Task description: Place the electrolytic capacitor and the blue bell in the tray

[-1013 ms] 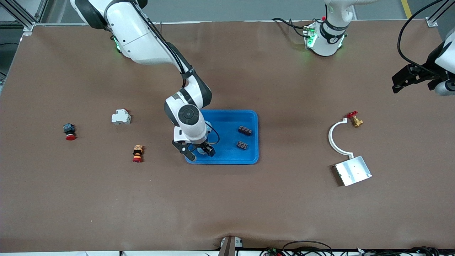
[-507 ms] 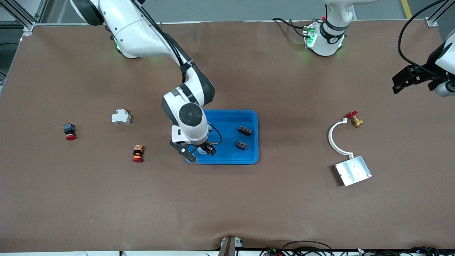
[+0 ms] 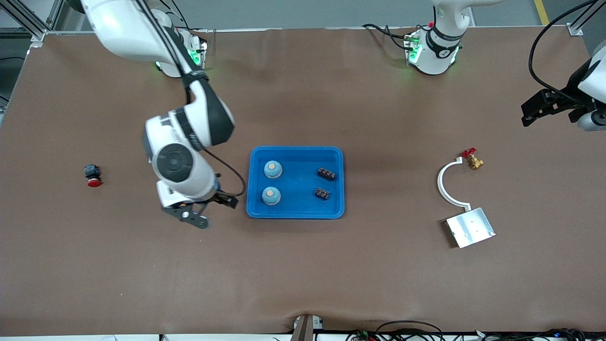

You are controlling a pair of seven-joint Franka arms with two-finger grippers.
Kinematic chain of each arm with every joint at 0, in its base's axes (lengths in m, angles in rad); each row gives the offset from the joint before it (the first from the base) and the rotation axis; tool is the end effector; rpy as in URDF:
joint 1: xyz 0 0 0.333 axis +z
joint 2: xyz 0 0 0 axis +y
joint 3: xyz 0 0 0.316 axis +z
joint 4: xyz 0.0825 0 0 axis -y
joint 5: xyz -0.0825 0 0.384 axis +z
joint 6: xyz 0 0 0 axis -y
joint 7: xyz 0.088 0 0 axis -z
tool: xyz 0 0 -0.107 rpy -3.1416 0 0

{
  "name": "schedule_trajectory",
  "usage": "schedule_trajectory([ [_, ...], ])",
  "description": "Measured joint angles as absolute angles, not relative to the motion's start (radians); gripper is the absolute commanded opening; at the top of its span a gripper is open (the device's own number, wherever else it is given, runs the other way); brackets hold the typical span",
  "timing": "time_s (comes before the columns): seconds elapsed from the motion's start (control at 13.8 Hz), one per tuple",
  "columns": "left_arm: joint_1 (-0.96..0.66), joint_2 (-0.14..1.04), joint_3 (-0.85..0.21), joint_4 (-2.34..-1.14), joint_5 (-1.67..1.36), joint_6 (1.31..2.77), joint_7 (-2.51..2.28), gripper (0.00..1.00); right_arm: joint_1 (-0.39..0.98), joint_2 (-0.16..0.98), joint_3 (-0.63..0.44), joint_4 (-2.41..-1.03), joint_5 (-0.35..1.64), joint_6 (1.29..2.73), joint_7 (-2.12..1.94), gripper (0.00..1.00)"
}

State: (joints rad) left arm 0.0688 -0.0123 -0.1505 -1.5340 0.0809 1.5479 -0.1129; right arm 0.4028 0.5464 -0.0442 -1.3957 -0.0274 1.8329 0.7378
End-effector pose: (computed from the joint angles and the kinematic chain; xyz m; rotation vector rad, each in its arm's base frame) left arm 0.5477 -0.0366 0.6469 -3.0609 -0.0522 -0.0520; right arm 0.6526 0.2483 0.3821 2.9905 -0.5526 -0.1021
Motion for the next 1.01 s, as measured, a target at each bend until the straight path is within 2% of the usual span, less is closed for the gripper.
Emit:
schedule_trajectory([
  [0.36,0.068,-0.005,-0.151,-1.533,0.081,1.566,-0.113,1.00,0.269,0.432,-0.045,-1.406,-0.028,1.714,0.495,1.00],
  [1.01,0.068,0.004,-0.151,-1.522,0.055,1.562,-0.181,1.00,0.043,0.231,-0.045,-1.519,-0.027,1.670,0.037,1.00],
])
